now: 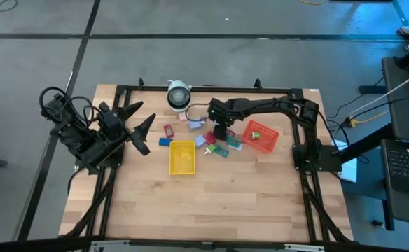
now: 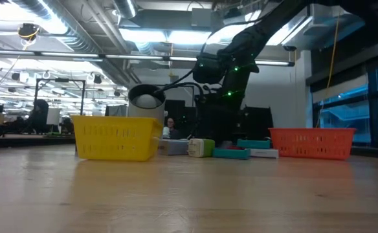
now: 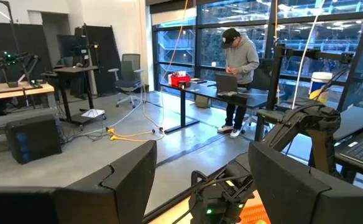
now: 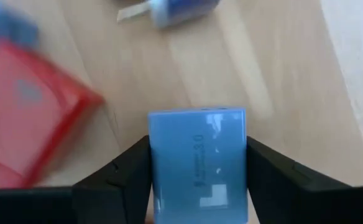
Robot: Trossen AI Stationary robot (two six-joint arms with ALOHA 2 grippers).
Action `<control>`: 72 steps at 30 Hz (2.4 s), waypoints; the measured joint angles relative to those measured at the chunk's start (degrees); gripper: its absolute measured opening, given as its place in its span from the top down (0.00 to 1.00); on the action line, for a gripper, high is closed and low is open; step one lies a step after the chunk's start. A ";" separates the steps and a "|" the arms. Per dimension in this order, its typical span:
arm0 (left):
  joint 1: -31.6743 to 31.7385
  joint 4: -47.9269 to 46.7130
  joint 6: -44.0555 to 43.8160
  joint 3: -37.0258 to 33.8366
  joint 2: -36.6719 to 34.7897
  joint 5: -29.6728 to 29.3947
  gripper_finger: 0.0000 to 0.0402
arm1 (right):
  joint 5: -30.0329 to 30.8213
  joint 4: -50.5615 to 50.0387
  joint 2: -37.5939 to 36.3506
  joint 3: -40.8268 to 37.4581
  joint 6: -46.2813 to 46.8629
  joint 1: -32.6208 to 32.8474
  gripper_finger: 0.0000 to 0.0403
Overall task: Pick & Place Office items
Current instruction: Put the top right blue charger adapter into the orange basket
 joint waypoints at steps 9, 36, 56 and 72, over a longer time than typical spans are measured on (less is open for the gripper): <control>0.31 -0.07 1.11 0.00 0.00 0.00 0.38 | -0.70 -2.23 -1.87 7.58 15.40 -1.44 0.41; 0.95 -0.09 1.50 0.00 -0.02 0.00 0.38 | 8.76 -29.05 -21.73 -3.93 27.07 7.54 0.43; 1.20 0.17 0.47 0.00 -0.02 0.00 0.38 | 9.82 -20.94 -41.18 -31.35 42.37 5.30 0.42; 1.20 1.84 0.45 0.00 -0.02 0.00 0.38 | 9.24 -16.27 -41.18 -38.14 45.18 5.34 0.43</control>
